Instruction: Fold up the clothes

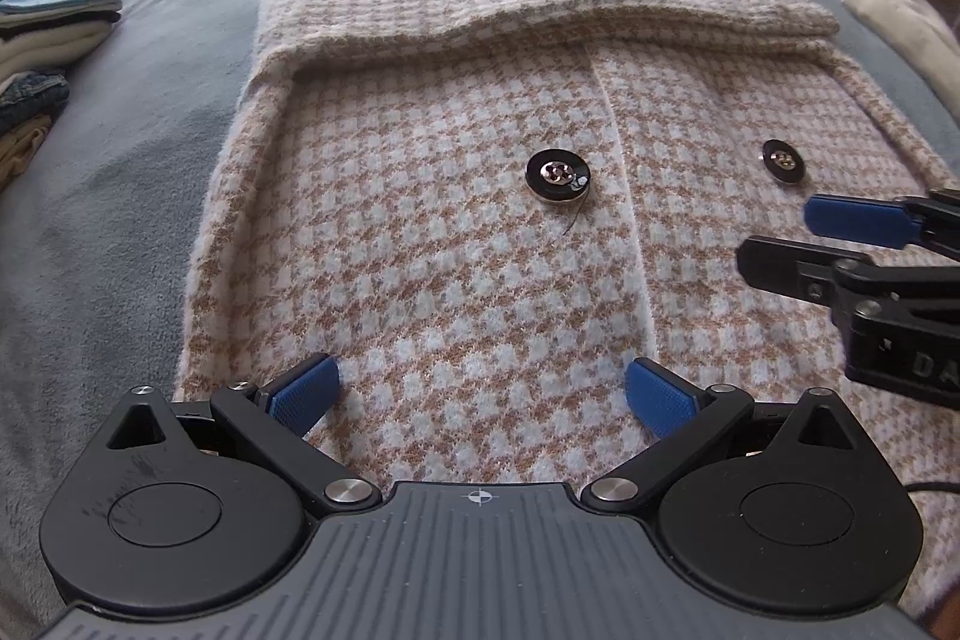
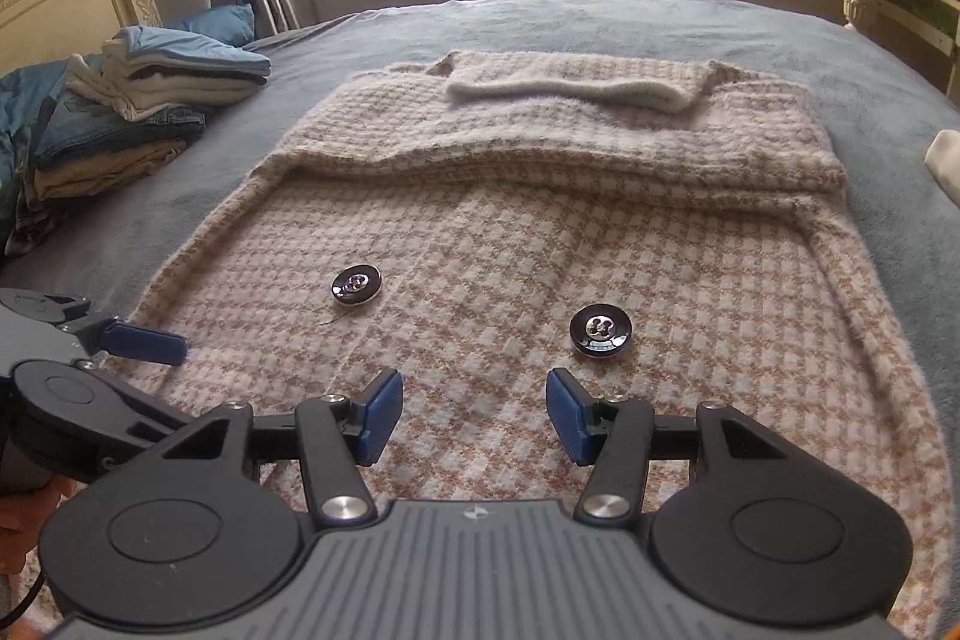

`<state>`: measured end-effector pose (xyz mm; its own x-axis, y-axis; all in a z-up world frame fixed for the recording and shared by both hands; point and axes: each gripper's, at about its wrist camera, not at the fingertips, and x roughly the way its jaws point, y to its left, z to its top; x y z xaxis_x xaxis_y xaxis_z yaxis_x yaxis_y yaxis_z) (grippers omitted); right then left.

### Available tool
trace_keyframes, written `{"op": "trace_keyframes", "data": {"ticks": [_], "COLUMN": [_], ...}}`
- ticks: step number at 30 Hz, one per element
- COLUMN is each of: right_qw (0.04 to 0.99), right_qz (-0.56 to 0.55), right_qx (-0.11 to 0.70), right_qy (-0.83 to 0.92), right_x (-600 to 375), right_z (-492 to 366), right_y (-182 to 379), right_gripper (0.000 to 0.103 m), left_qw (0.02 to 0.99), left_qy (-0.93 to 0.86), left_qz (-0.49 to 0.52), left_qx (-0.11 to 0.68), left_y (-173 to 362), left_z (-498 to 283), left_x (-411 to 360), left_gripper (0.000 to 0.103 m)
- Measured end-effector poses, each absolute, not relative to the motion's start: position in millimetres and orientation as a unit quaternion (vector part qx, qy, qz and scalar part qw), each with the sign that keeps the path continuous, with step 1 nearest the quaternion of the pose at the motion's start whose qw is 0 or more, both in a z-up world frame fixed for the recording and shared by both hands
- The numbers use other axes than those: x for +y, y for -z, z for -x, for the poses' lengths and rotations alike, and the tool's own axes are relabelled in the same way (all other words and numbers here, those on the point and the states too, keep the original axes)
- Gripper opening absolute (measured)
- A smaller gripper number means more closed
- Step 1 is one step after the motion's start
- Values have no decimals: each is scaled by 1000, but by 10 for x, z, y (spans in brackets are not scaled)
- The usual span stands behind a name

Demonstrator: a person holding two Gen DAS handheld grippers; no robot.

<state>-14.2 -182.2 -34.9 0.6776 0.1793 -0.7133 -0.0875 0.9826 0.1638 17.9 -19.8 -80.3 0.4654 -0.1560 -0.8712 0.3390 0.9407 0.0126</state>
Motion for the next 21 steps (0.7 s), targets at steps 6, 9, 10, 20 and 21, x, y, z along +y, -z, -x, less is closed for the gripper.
{"op": "trace_keyframes", "data": {"ticks": [6, 9, 10, 20, 21], "right_qw": [911, 910, 910, 910, 910], "right_qz": [-62, -60, -60, -83, -85], "right_qx": [398, 399, 399, 395, 394], "right_qy": [-87, -95, -96, -94, -93], "right_x": [-1747, -1694, -1687, -1713, -1721], "right_z": [78, 39, 25, -53, -56], "right_y": [401, 429, 434, 442, 441], "right_gripper": [56, 56, 57, 56, 56], "left_qw": [848, 845, 844, 828, 823], "left_qy": [190, 208, 215, 212, 207], "left_qz": [-80, -73, -69, 7, 20], "left_qx": [488, 487, 487, 520, 529], "left_y": [706, 652, 624, 519, 547], "left_z": [-100, -47, -24, -74, -92], "left_x": [37, 193, 260, 936, 992], "left_gripper": [103, 103, 103, 96, 93]}}
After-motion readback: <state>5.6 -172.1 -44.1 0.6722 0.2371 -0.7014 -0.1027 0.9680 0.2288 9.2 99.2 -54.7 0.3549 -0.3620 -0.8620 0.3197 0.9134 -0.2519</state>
